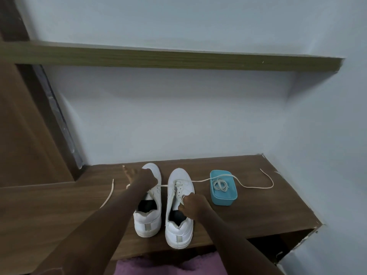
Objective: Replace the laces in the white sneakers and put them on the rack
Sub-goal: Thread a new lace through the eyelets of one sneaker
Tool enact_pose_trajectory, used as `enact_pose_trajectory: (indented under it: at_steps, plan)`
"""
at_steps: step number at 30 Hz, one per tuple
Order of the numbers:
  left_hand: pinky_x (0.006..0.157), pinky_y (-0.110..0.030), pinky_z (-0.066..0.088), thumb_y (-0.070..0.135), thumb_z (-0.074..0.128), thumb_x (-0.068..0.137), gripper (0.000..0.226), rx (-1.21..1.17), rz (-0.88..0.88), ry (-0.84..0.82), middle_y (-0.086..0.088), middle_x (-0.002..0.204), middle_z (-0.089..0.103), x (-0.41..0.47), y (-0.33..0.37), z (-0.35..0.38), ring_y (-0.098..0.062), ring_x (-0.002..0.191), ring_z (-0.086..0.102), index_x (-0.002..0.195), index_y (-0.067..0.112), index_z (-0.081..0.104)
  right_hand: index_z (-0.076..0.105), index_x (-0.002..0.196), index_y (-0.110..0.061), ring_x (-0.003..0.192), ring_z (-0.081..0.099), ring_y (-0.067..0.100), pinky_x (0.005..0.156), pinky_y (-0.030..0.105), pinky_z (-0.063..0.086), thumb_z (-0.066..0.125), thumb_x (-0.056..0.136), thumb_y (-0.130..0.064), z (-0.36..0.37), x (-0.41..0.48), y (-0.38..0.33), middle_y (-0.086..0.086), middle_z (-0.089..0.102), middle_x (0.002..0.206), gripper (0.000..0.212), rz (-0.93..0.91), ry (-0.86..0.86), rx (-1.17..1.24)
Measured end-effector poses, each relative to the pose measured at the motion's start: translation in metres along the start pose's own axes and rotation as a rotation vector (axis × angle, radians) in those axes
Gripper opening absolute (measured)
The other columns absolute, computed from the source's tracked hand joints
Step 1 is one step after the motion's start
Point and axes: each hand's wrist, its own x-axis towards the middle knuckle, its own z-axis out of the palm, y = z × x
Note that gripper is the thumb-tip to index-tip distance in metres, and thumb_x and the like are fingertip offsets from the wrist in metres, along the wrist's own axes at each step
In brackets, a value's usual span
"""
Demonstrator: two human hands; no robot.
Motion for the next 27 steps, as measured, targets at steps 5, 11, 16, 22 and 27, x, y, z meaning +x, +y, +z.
enact_pose_trajectory:
  at_steps: [5, 11, 16, 22, 27]
  plan:
    - [0.107, -0.037, 0.032, 0.016, 0.042, 0.092, 0.030, -0.069, 0.221, 0.176, -0.004, 0.117, 0.064, -0.002, 0.031, 0.004, -0.024, 0.117, 0.053, 0.111, 0.017, 0.065, 0.061, 0.109, -0.007, 0.087, 0.063, 0.032, 0.058, 0.032, 0.035, 0.014, 0.097, -0.058, -0.002, 0.000, 0.011, 0.016, 0.065, 0.092, 0.071, -0.035, 0.058, 0.058]
    - [0.076, -0.029, 0.045, 0.008, 0.050, 0.091, 0.021, -0.508, 0.238, 0.026, -0.013, 0.098, 0.067, 0.011, 0.050, 0.023, -0.027, 0.098, 0.062, 0.098, 0.002, 0.069, 0.058, 0.119, -0.001, 0.112, 0.057, 0.030, 0.091, 0.037, 0.045, 0.031, 0.103, -0.021, -0.010, 0.014, 0.023, 0.015, 0.060, 0.120, 0.037, 0.182, 0.102, 0.092]
    - [0.078, -0.026, 0.043, 0.004, 0.053, 0.090, 0.011, -0.616, 0.266, -0.040, -0.012, 0.101, 0.068, 0.023, 0.055, 0.033, -0.023, 0.095, 0.059, 0.090, 0.005, 0.064, 0.066, 0.101, -0.016, 0.096, 0.058, 0.020, 0.077, 0.028, 0.049, 0.056, 0.090, -0.016, -0.005, 0.037, 0.023, 0.005, 0.061, 0.102, 0.015, 0.235, 0.136, 0.088]
    - [0.054, 0.001, 0.038, -0.010, 0.045, 0.087, 0.036, -0.792, 0.262, -0.124, 0.006, 0.069, 0.055, 0.029, 0.051, 0.037, -0.009, 0.068, 0.052, 0.066, 0.019, 0.051, 0.068, 0.091, -0.011, 0.098, 0.057, 0.024, 0.075, 0.033, 0.049, 0.061, 0.085, -0.012, -0.017, 0.049, 0.010, 0.008, 0.055, 0.103, 0.009, 0.256, 0.192, 0.166]
    - [0.067, -0.011, 0.041, -0.003, 0.050, 0.088, 0.036, -0.712, 0.333, -0.140, 0.007, 0.070, 0.058, 0.035, 0.053, 0.040, -0.018, 0.078, 0.058, 0.066, 0.026, 0.050, 0.061, 0.107, -0.002, 0.104, 0.059, 0.033, 0.085, 0.033, 0.047, 0.045, 0.094, -0.018, -0.010, 0.062, 0.012, 0.006, 0.050, 0.080, 0.026, 0.459, 0.095, 0.617]
